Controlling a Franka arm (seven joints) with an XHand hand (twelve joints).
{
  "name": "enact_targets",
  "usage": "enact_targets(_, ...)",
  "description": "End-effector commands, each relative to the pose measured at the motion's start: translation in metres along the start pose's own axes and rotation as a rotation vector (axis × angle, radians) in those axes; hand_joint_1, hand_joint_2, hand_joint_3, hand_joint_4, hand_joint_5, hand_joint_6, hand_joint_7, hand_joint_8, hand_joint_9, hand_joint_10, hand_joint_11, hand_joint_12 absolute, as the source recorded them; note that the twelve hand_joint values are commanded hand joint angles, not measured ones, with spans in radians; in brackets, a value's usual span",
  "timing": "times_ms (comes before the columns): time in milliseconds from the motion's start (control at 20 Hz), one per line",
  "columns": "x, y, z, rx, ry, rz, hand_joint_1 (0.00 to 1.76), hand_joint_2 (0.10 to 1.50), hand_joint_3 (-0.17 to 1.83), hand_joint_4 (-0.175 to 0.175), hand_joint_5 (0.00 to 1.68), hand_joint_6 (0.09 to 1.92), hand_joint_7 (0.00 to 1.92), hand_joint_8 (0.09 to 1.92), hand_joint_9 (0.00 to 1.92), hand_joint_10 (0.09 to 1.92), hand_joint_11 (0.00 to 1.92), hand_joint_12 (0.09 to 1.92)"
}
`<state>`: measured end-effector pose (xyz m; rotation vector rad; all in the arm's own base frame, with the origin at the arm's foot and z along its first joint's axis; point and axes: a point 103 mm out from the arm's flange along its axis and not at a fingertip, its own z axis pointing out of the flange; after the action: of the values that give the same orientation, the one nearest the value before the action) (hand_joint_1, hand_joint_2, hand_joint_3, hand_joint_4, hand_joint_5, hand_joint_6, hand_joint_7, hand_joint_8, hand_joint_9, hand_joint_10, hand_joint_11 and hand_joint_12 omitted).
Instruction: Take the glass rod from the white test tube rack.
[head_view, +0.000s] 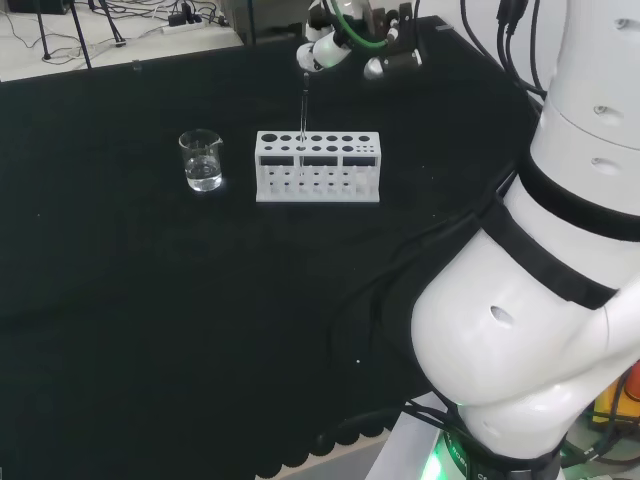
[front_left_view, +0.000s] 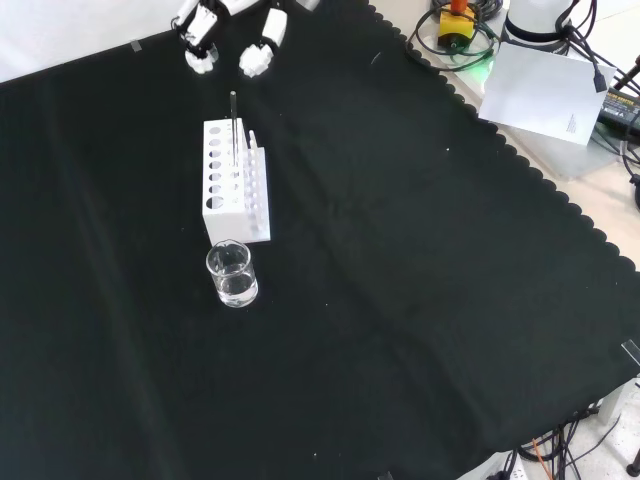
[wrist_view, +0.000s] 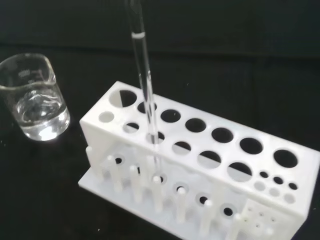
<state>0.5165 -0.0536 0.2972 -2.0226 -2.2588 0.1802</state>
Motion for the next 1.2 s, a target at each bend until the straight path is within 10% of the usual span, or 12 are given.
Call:
enact_targets(50,0.023,0.009,0.025,0.053,-0.015,-0.044,0.52,0.97,0.50,-0.175,0.35,0.98,0.59,0.93,0.93,0.87,0.42,1.36)
enact_targets(1200,0.008,0.036,0.048,0.024,-0.020,-0.037,0.95,0.90,0.62,-0.175,0.65,0.97,0.82,0.85,1.33,0.92,1.16,1.11)
